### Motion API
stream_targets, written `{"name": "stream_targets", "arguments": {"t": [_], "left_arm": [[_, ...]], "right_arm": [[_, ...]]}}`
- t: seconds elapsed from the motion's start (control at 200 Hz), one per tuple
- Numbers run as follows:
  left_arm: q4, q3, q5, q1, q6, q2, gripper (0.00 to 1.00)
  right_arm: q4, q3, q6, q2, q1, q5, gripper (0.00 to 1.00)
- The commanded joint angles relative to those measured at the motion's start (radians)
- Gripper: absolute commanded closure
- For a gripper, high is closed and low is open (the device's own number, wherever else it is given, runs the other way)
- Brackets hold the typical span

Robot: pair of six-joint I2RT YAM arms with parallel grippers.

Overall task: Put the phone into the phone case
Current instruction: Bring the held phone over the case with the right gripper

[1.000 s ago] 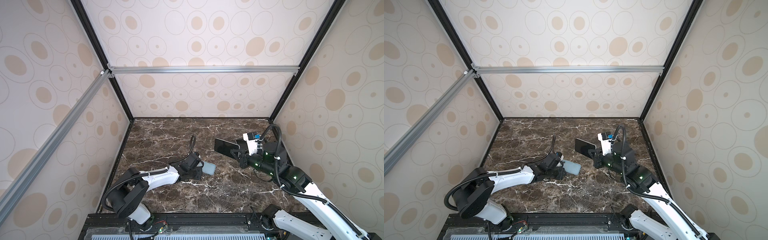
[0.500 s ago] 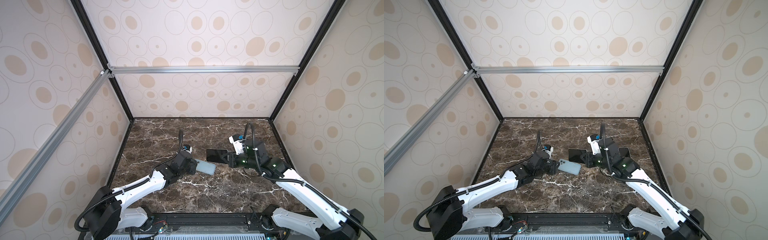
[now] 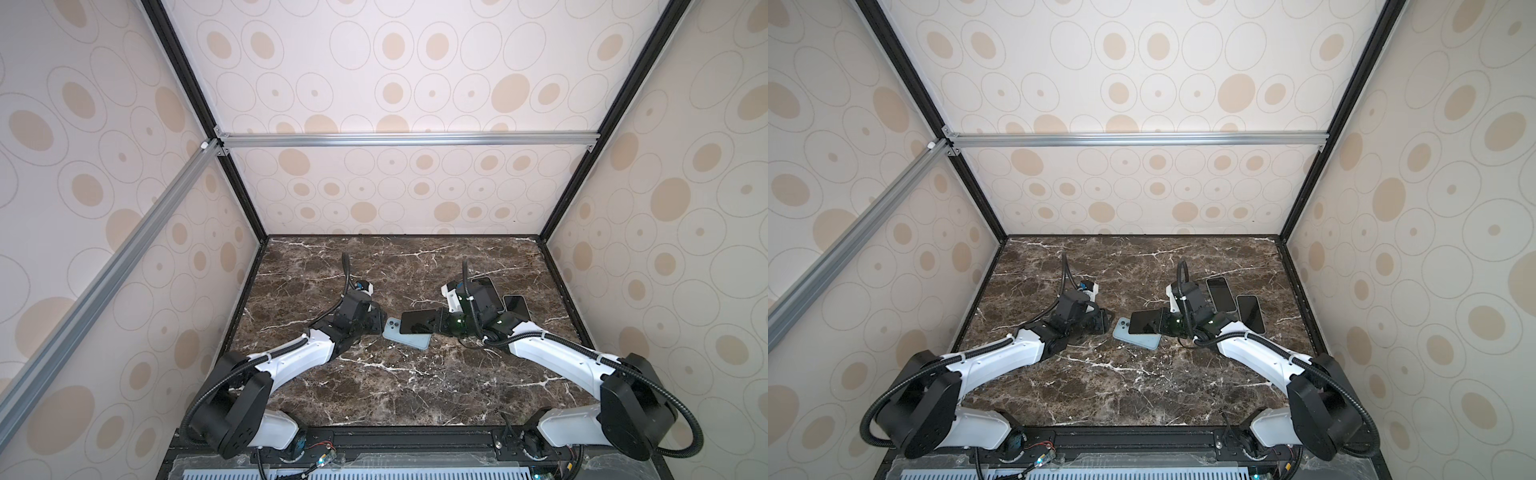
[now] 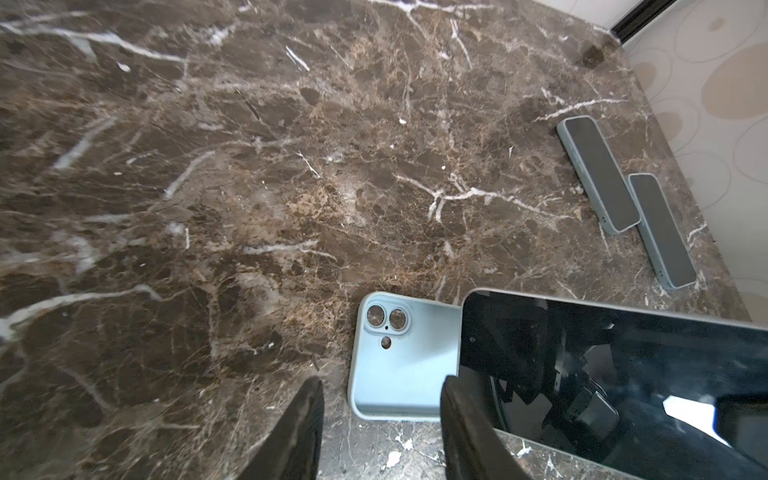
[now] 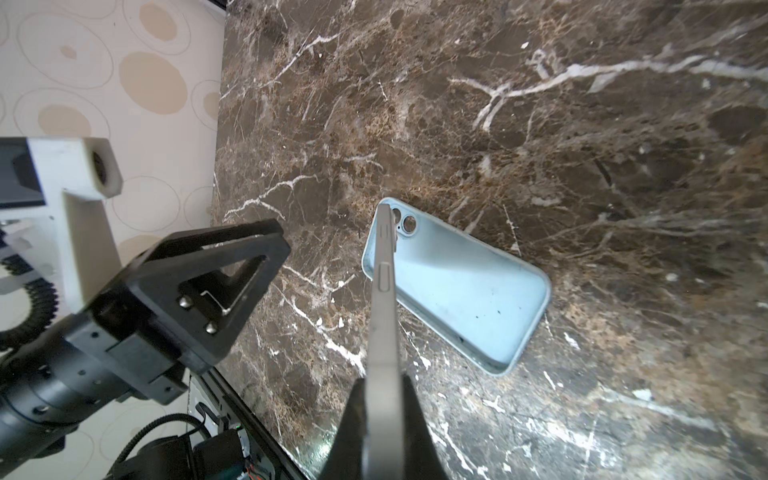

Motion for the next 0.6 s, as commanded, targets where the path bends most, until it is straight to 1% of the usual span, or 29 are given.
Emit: {"name": "stream_targets", "arguments": {"t": [0.0, 0.12, 0.28, 0.33, 0.425, 0.595], "left_arm": [[0.083, 0.032, 0.076, 0.011, -0.003, 0.068, 0.55], [0.122, 0.037, 0.118, 0.012, -0.012, 0.129, 0.55], [0.167, 0.011, 0.162, 0.011, -0.025, 0.171, 0.55], [0.176, -0.003, 0.188, 0.012, -0.032, 0.178, 0.55], [0.244, -0.037, 0.229, 0.011, -0.049, 0.188, 0.55], [0.274, -0.082, 0.264, 0.001, -0.082, 0.179, 0.55]], "right_arm": [[0.12, -0.007, 0.078, 0.036, -0.002, -0.007, 1.0], [0.144, -0.004, 0.09, 0.09, -0.002, -0.018, 1.0], [0.176, -0.021, 0.105, 0.134, -0.003, -0.048, 1.0], [0.175, -0.031, 0.107, 0.137, -0.003, -0.051, 1.0], [0.159, -0.048, 0.104, 0.134, -0.005, -0.051, 1.0], [0.096, -0.07, 0.089, 0.11, -0.021, -0.084, 1.0]]}}
